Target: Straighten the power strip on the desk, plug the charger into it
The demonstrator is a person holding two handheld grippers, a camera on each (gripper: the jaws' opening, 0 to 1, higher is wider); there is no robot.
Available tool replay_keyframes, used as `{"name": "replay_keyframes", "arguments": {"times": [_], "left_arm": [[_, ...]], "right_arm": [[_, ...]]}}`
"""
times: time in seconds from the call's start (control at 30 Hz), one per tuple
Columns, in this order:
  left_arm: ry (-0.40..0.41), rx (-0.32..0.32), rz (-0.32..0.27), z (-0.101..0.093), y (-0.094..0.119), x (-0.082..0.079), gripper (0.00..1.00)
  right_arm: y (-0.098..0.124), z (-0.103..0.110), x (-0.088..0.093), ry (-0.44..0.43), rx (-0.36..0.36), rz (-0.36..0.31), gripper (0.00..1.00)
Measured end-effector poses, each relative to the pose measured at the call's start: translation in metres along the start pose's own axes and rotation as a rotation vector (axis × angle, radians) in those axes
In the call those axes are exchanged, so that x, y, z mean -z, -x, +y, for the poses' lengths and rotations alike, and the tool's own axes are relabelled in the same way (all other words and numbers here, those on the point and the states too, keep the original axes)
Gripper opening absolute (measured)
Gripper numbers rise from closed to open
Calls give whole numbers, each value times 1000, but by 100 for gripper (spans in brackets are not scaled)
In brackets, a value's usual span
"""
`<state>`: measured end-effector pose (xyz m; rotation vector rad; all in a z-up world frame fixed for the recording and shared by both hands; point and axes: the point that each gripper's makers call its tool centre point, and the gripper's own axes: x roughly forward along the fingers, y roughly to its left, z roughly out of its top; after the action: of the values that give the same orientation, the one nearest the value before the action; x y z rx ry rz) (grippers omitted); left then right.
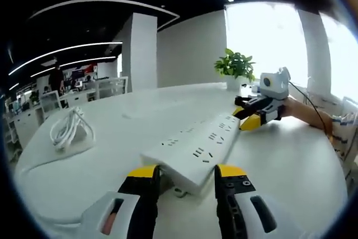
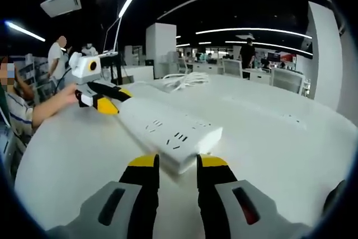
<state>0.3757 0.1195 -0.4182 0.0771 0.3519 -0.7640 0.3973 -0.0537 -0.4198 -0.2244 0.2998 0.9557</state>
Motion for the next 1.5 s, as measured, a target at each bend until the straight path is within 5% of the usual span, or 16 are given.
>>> {"name": "replay_keyframes", "arguments": {"times": [1.5], "left_arm": [[-45, 48, 29, -24, 3, 1, 40]], "right_arm": [[26, 8, 9, 111, -68, 96, 22]]}}
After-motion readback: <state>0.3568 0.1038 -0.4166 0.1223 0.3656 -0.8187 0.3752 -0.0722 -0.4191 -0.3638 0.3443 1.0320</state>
